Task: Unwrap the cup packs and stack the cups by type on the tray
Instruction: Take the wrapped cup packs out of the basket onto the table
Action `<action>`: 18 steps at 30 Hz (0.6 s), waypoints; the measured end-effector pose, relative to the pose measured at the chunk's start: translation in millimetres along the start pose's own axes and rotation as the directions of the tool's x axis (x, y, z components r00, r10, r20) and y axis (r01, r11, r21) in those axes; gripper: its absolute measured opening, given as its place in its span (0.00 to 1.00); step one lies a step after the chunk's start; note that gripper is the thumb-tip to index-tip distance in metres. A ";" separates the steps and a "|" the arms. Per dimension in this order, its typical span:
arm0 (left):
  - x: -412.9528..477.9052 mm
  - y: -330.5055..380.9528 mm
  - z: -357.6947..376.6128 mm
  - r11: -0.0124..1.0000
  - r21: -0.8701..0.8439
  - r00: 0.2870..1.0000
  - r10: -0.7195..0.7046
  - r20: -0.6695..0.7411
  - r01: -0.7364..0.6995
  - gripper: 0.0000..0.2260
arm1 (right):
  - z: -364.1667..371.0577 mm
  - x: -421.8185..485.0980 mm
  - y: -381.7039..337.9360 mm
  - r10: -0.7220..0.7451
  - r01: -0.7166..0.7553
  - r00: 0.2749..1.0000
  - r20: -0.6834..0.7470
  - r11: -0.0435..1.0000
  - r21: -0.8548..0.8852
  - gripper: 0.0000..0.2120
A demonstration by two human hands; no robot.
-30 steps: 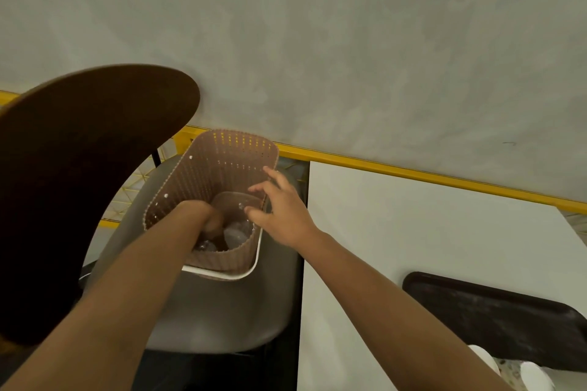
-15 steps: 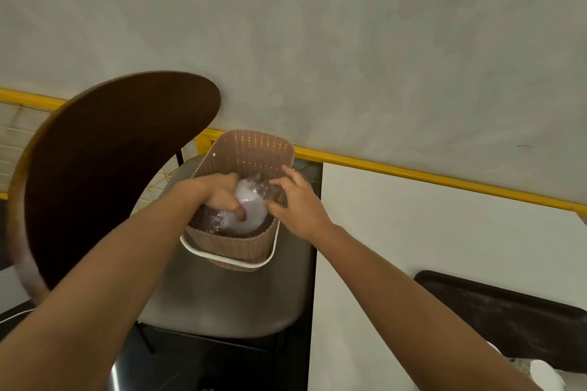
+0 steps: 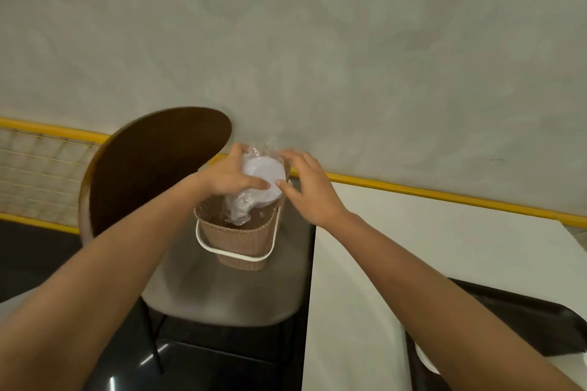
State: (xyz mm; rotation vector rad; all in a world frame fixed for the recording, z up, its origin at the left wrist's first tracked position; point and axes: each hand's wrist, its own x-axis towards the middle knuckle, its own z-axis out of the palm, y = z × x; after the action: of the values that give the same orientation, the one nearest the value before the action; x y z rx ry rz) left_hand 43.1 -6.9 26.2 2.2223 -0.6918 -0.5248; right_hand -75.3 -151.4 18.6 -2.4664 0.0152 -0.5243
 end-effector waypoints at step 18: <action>-105.3 137.9 126.4 0.982 -0.121 0.984 0.157 0.083 -0.146 0.47 | -150.7 -129.6 21.5 0.109 -0.108 0.977 0.185 0.994 -0.016 0.25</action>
State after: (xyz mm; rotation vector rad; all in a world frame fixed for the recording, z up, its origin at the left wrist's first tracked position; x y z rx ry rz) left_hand -151.5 -89.1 64.3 2.0304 -0.8505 -0.5779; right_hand -248.5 -237.1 69.8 -2.4943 0.0756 -0.2466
